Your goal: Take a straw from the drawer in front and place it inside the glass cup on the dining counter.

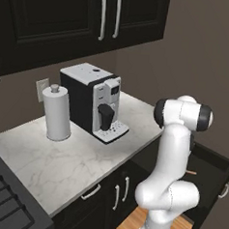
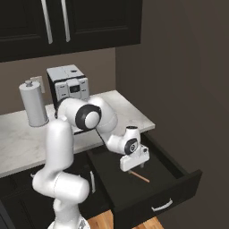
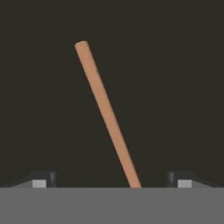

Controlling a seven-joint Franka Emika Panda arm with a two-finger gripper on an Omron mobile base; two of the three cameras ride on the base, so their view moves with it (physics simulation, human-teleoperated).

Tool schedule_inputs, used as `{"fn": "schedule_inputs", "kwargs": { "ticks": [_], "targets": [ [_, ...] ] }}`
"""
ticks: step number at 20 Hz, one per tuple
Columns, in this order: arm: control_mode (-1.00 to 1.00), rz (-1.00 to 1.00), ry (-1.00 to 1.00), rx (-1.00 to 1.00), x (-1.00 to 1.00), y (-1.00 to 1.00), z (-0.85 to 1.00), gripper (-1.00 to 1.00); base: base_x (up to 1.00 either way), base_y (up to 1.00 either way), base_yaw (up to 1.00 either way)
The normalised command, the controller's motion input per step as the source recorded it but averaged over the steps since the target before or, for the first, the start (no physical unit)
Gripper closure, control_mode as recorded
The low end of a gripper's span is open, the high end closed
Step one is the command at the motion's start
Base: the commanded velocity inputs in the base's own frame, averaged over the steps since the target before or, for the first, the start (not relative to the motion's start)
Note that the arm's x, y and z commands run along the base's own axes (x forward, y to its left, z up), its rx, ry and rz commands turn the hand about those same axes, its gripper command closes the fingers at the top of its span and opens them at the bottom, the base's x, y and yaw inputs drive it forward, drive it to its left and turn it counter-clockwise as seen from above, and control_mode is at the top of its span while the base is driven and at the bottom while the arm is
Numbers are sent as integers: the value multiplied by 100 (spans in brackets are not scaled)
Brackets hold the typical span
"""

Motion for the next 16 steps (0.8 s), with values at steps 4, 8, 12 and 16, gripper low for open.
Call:
{"fn": "schedule_inputs", "kwargs": {
  "ticks": [4, 8, 12, 16],
  "targets": [
    [-100, 10, 0, 0, 10, 0, -32, -100, 0, 0, 0],
    [-100, 6, 0, 0, 8, 0, -23, -100, 0, 0, 0],
    [-100, 1, 0, 0, 9, 0, -25, -100, 0, 0, 0],
    [-100, 0, 0, 0, 8, 0, -26, -100, 0, 0, 0]
  ]
}}
